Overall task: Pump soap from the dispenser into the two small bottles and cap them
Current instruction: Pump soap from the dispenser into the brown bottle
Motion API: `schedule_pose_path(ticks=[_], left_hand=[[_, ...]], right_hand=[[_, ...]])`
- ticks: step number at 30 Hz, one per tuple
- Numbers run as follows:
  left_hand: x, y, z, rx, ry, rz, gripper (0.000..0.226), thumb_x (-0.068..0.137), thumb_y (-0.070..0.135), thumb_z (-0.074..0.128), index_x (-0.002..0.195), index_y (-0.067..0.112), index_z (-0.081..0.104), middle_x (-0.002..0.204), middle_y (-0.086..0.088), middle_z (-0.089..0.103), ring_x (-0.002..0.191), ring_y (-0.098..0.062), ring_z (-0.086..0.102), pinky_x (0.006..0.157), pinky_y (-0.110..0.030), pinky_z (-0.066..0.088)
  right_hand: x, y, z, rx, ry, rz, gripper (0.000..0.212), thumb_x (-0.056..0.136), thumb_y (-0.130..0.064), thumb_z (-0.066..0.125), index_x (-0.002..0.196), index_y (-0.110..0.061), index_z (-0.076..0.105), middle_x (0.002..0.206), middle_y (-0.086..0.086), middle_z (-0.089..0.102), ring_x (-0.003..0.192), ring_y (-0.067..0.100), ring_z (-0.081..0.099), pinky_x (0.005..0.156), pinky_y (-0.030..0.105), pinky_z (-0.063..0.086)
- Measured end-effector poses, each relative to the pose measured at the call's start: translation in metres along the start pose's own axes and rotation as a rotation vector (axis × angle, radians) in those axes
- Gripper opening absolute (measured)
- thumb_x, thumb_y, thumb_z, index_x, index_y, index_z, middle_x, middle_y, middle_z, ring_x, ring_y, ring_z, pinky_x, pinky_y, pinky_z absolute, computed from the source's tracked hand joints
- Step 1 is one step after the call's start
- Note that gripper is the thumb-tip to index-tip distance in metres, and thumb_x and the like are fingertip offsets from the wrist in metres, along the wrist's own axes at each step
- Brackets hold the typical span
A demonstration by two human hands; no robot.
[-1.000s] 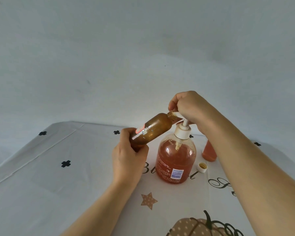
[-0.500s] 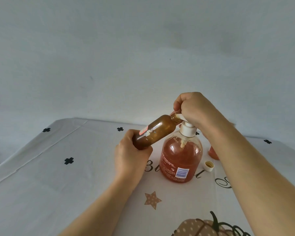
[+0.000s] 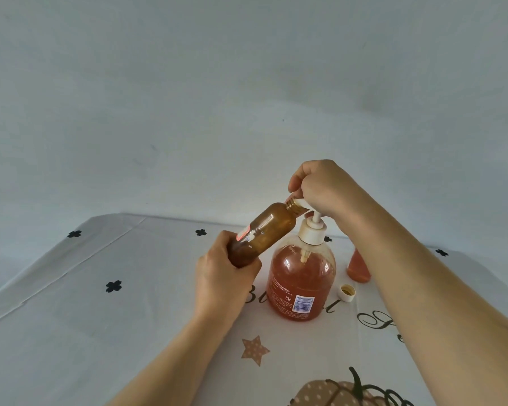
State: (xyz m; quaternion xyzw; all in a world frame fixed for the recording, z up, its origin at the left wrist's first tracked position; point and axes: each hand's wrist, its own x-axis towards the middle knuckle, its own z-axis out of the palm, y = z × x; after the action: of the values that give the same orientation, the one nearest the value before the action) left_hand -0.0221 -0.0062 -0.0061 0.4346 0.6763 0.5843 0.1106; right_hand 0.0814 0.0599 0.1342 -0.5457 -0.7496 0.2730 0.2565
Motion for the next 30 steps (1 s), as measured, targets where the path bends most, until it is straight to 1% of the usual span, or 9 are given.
schedule_pose_path(ticks=[2, 4, 9, 15, 21, 24, 25, 28, 30], left_hand=[[0.0, 0.0, 0.0, -0.001, 0.003, 0.001, 0.025, 0.077, 0.007, 0.07, 0.072, 0.022, 0.05, 0.057, 0.007, 0.053, 0.054, 0.006, 0.051, 0.046, -0.007, 0.037], [0.0, 0.0, 0.0, 0.002, 0.007, 0.003, 0.024, 0.077, 0.007, 0.069, 0.073, 0.022, 0.051, 0.057, 0.007, 0.053, 0.054, 0.006, 0.051, 0.047, -0.007, 0.037], [0.001, -0.002, 0.001, -0.002, 0.016, 0.01, 0.025, 0.076, 0.006, 0.07, 0.074, 0.022, 0.05, 0.058, 0.008, 0.053, 0.056, 0.005, 0.051, 0.049, -0.008, 0.038], [0.001, -0.003, 0.002, -0.006, 0.018, 0.012, 0.025, 0.076, 0.006, 0.07, 0.075, 0.022, 0.05, 0.059, 0.008, 0.053, 0.055, 0.006, 0.05, 0.048, -0.007, 0.037], [0.004, -0.01, 0.004, 0.007, 0.015, -0.016, 0.022, 0.074, 0.004, 0.07, 0.079, 0.019, 0.055, 0.06, 0.009, 0.055, 0.058, 0.006, 0.052, 0.048, -0.008, 0.038], [0.006, -0.012, 0.005, 0.018, 0.007, -0.042, 0.023, 0.073, 0.004, 0.07, 0.077, 0.021, 0.054, 0.059, 0.009, 0.055, 0.055, 0.007, 0.051, 0.046, -0.007, 0.037], [0.006, -0.012, 0.005, 0.025, 0.009, -0.045, 0.024, 0.073, 0.004, 0.069, 0.076, 0.021, 0.054, 0.058, 0.008, 0.054, 0.054, 0.007, 0.051, 0.046, -0.007, 0.037], [0.004, -0.011, 0.003, 0.037, 0.01, -0.045, 0.023, 0.073, 0.004, 0.069, 0.076, 0.022, 0.054, 0.056, 0.007, 0.054, 0.054, 0.006, 0.051, 0.045, -0.008, 0.036], [0.004, -0.01, 0.003, 0.037, 0.024, -0.029, 0.023, 0.072, 0.004, 0.069, 0.075, 0.022, 0.053, 0.055, 0.007, 0.054, 0.055, 0.006, 0.052, 0.047, -0.009, 0.037]], right_hand=[[0.0, -0.001, 0.0, -0.011, -0.005, -0.001, 0.033, 0.097, 0.005, 0.032, 0.092, -0.014, 0.059, 0.086, -0.002, 0.058, 0.058, 0.008, 0.053, 0.058, 0.021, 0.042], [0.001, 0.0, 0.0, -0.031, -0.011, -0.009, 0.032, 0.097, 0.005, 0.033, 0.094, -0.014, 0.059, 0.081, -0.005, 0.055, 0.058, 0.007, 0.051, 0.054, 0.018, 0.038], [0.002, 0.001, -0.001, -0.061, -0.03, -0.031, 0.03, 0.098, 0.004, 0.035, 0.097, -0.013, 0.059, 0.078, -0.006, 0.052, 0.059, 0.008, 0.05, 0.054, 0.018, 0.038], [0.004, 0.003, -0.002, -0.076, -0.039, -0.062, 0.029, 0.097, 0.006, 0.036, 0.096, -0.013, 0.058, 0.084, -0.004, 0.053, 0.06, 0.008, 0.049, 0.056, 0.018, 0.038], [0.005, 0.014, 0.007, -0.021, -0.02, -0.056, 0.04, 0.095, 0.005, 0.032, 0.074, -0.02, 0.054, 0.093, 0.002, 0.063, 0.059, 0.009, 0.056, 0.05, 0.017, 0.04], [0.007, 0.02, 0.012, 0.014, 0.003, -0.034, 0.04, 0.091, 0.007, 0.033, 0.072, -0.02, 0.056, 0.098, 0.006, 0.066, 0.073, 0.02, 0.063, 0.054, 0.022, 0.045], [0.006, 0.02, 0.013, 0.018, 0.006, -0.029, 0.04, 0.091, 0.007, 0.033, 0.072, -0.02, 0.056, 0.095, 0.006, 0.065, 0.07, 0.019, 0.062, 0.049, 0.019, 0.045], [0.004, 0.019, 0.012, 0.009, -0.005, -0.019, 0.038, 0.092, 0.007, 0.033, 0.075, -0.017, 0.057, 0.081, -0.001, 0.058, 0.055, 0.009, 0.054, 0.034, 0.009, 0.036], [0.005, 0.016, 0.009, -0.028, -0.026, -0.043, 0.033, 0.094, 0.006, 0.034, 0.084, -0.013, 0.059, 0.084, -0.001, 0.057, 0.065, 0.015, 0.055, 0.043, 0.011, 0.04]])
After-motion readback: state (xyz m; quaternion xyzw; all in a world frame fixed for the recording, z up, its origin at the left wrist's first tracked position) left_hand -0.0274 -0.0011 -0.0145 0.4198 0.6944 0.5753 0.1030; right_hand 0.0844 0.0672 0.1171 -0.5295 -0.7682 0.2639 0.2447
